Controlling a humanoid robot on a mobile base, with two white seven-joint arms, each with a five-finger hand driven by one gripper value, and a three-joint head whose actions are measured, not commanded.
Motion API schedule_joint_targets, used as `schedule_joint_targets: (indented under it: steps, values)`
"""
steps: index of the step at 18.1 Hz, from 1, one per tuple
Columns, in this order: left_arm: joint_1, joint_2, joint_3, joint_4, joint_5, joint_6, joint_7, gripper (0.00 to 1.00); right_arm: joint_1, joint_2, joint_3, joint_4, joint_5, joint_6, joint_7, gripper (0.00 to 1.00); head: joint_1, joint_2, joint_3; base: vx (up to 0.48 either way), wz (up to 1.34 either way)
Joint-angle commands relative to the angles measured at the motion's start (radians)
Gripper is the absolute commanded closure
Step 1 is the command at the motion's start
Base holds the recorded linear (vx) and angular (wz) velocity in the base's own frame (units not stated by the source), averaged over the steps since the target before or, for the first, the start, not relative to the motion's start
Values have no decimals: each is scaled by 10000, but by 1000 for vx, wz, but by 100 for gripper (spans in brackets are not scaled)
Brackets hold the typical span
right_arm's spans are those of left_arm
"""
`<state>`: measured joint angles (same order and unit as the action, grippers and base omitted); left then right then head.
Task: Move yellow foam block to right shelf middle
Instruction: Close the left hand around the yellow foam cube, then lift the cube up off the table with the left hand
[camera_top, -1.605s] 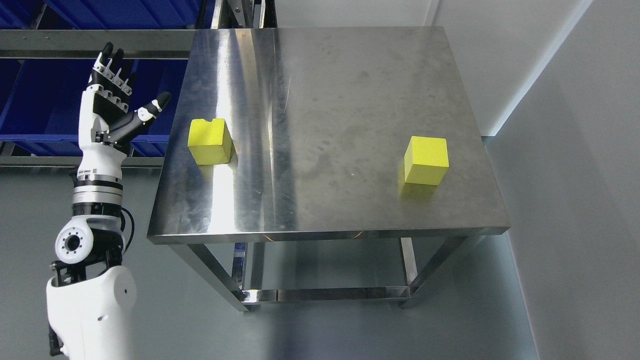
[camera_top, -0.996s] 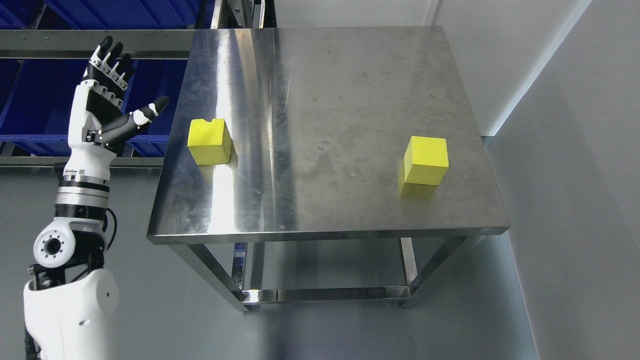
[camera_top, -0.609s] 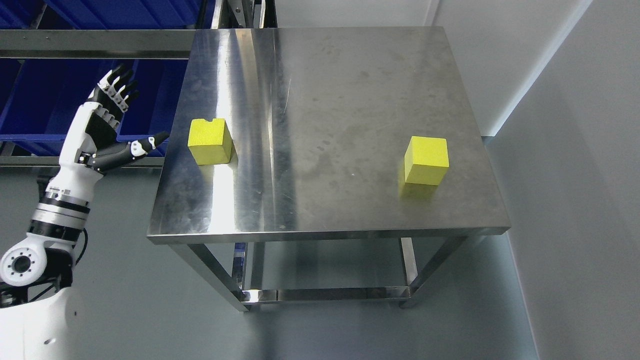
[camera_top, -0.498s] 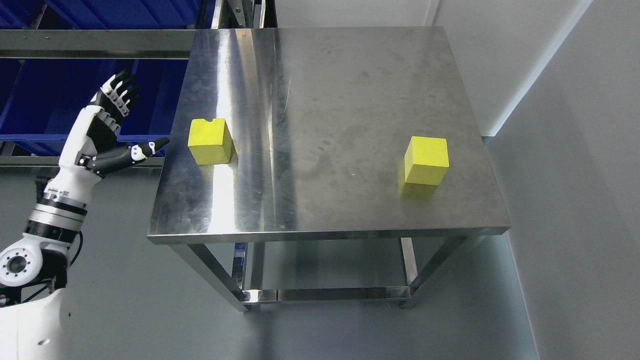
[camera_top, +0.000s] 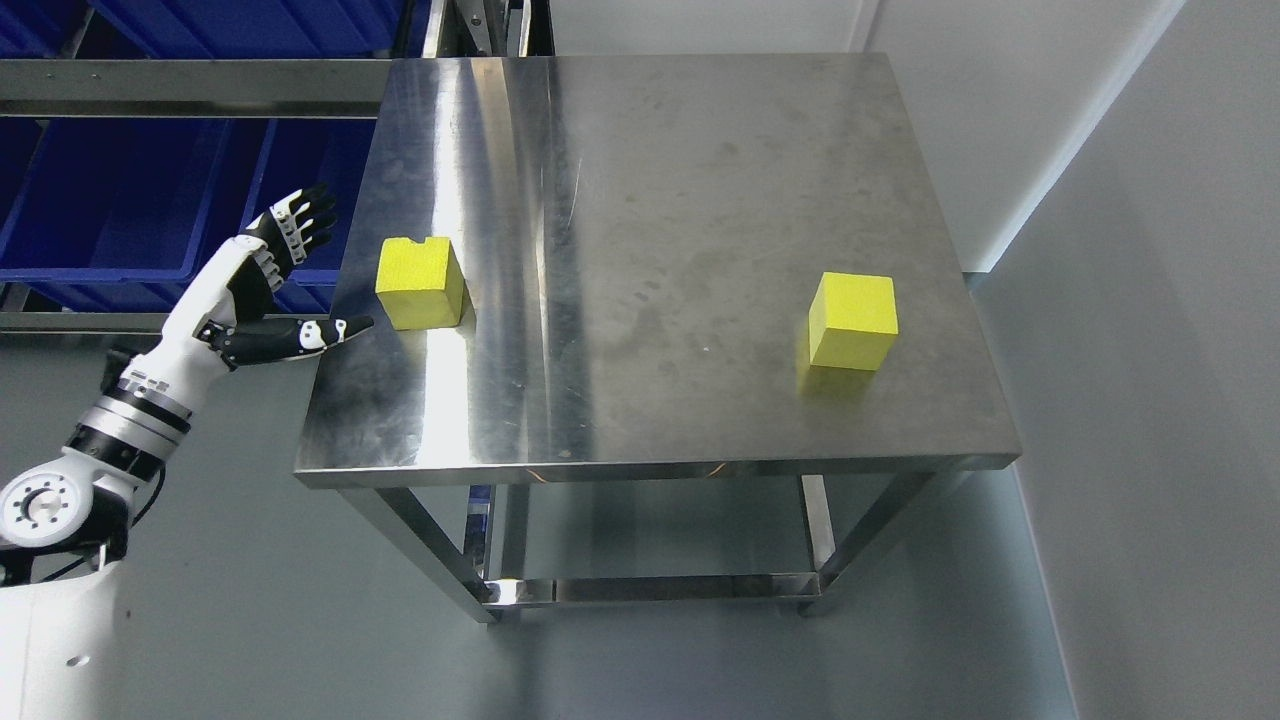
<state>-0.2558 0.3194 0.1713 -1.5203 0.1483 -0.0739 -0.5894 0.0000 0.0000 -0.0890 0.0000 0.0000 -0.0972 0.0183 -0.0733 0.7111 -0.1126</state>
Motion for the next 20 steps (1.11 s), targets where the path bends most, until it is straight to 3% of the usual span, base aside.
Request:
schedule_joint_targets:
  steps: [1, 8, 15, 20]
  values:
    - [-555, 273, -1404, 1503, -378, 2, -42, 2, -16, -175, 0, -175, 0, 6, 1, 0, 0, 0, 0, 0, 0]
    - [-1184, -371, -1989, 2485, -869, -13, -225, 7, -16, -175, 0, -175, 0, 6, 1, 0, 0, 0, 0, 0, 0]
    - [-1691, -893, -1653, 3099, -854, -166, -549, 38, -16, -175, 0, -175, 0, 6, 1, 0, 0, 0, 0, 0, 0]
    - [-1752, -1673, -549, 3084, -823, -655, -595, 66, -16, -175, 0, -175, 0, 6, 1, 0, 0, 0, -3, 7, 22]
